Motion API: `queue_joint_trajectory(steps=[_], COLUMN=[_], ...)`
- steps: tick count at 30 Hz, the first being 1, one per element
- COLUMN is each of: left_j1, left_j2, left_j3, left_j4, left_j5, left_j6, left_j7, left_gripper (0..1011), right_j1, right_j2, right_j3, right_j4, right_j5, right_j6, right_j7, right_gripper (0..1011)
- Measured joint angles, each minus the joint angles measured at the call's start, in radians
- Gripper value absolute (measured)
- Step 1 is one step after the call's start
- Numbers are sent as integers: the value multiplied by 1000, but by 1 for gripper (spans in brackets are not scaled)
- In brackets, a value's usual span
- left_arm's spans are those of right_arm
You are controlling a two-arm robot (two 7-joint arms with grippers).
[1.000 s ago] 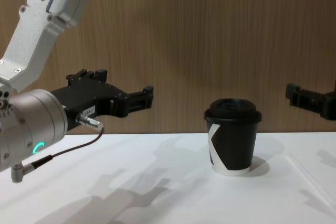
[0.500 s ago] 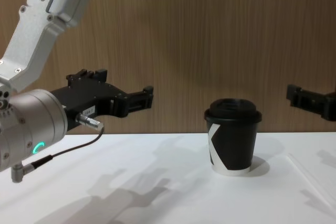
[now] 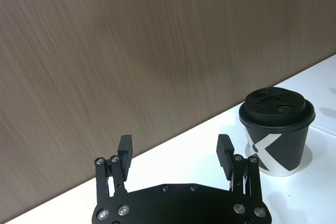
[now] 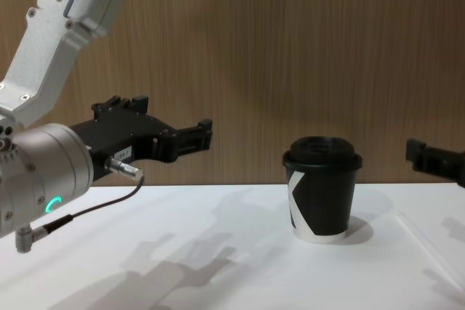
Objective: Pick up the straw with one hand, pass it to the other hand, and insert it into the cup.
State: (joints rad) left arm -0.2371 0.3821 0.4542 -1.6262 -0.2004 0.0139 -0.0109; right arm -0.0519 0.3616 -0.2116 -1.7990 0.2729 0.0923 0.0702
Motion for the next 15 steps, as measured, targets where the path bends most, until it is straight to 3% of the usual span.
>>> queue_joint_trajectory(steps=[15], left_j1=[0], left_j2=[0], left_j3=[0], left_j4=[0], left_j5=[0], left_j6=[0], left_j7=[0], left_gripper=[1003], right_j1=[-13], right_j2=[28], right_j3=[-2], right_j4=[-15], right_j5=[-36], right_j6=[54], right_j7=[13], right_gripper=[1001])
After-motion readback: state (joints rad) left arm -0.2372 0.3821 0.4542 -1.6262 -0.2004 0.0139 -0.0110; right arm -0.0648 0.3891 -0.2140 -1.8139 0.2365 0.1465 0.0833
